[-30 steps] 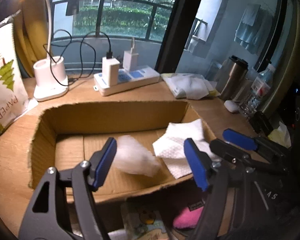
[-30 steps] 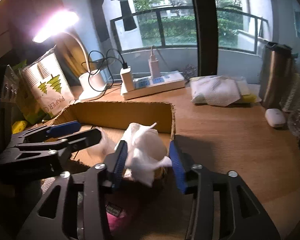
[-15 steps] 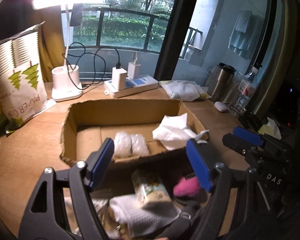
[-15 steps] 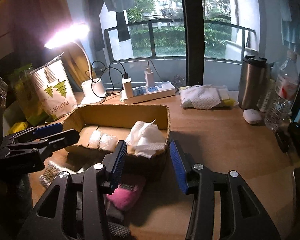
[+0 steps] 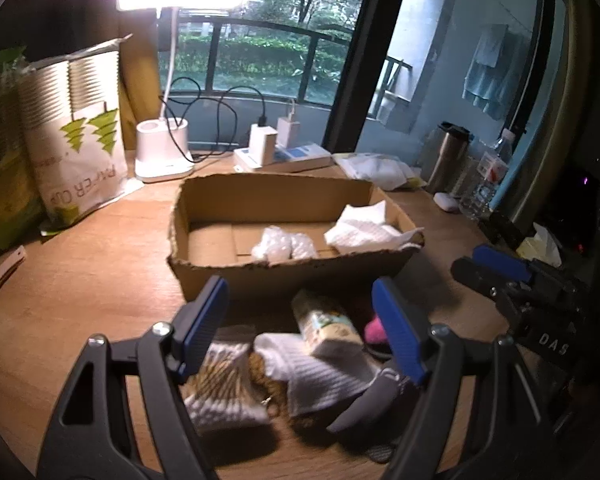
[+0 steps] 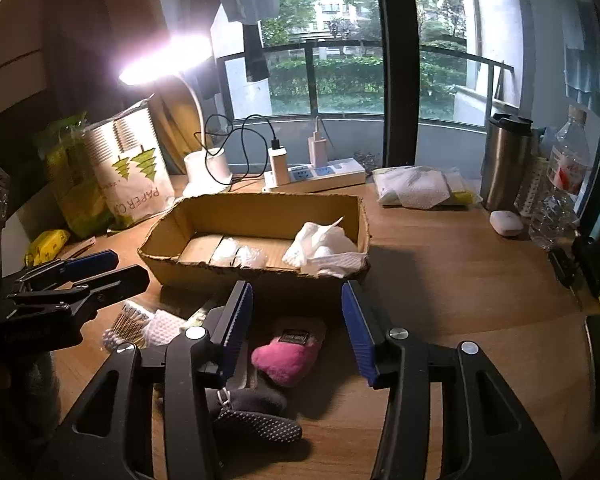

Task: Organize soft objects
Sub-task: 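Grasp the pink plush toy with the right tool while the left tool grasps the cartoon tissue packet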

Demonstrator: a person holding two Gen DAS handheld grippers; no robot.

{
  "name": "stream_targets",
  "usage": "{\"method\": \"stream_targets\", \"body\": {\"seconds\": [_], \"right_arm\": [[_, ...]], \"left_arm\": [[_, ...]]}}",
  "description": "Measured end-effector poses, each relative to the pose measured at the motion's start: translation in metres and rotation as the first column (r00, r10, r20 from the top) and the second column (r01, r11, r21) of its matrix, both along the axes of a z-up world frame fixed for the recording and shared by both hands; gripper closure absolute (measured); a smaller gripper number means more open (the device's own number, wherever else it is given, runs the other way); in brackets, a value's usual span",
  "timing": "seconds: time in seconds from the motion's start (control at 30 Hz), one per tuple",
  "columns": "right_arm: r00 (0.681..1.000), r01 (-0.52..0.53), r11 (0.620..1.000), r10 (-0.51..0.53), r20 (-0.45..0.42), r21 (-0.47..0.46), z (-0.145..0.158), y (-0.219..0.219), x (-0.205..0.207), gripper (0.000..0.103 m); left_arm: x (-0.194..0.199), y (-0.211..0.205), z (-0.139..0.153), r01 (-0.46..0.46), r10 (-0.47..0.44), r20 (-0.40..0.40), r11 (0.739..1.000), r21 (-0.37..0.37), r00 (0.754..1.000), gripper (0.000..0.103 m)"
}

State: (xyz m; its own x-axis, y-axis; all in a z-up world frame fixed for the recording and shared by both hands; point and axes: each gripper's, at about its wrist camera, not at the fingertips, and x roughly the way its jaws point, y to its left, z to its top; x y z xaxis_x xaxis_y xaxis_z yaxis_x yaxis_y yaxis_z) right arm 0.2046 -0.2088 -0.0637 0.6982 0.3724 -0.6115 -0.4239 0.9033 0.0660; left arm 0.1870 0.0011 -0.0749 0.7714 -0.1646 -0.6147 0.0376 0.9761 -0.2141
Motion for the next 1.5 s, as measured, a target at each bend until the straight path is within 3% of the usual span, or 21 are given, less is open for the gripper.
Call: {"method": "stream_targets", "body": {"seconds": [0.1,0.37,1.07,1.17,1.3,1.5], "right_arm": [[1.000,-0.010,1.000,0.010,-0.013,0.000,-0.006,0.002,0.000,0.043],[0.996,-0.042,0.999,0.042,-0.084,-0.005,-0.031,0.007,0.014,0.043],[0.959,-0.081,0.996,0.084,-0.271,0.021,-0.092,0.006,0.055,0.043],[0.959,-0.093,0.995,0.101,-0.266,0.041,-0.090,0.003,0.054,0.058],[0.965,-0.083,0.996,0.090,-0.247,0.040,-0.087,-0.005,0.052,0.063],[0.974,-0.045,0.998,0.053,-0.220,0.042,-0.081,-0.023,0.048,0.064]], "left_arm": [[-0.003,0.001,-0.005,-0.020,0.020,-0.009,1.000,0.022,1.000,0.027],[0.004,-0.006,-0.020,-0.033,0.037,-0.058,0.998,0.054,0.998,0.027],[0.041,-0.050,-0.045,0.032,0.000,-0.179,0.985,0.172,0.984,0.027],[0.046,-0.056,-0.047,0.042,-0.005,-0.191,0.981,0.188,0.982,0.027],[0.052,-0.065,-0.055,0.061,-0.008,-0.226,0.972,0.226,0.974,0.027],[0.061,-0.078,-0.070,0.113,-0.034,-0.289,0.959,0.261,0.957,0.027]]}}
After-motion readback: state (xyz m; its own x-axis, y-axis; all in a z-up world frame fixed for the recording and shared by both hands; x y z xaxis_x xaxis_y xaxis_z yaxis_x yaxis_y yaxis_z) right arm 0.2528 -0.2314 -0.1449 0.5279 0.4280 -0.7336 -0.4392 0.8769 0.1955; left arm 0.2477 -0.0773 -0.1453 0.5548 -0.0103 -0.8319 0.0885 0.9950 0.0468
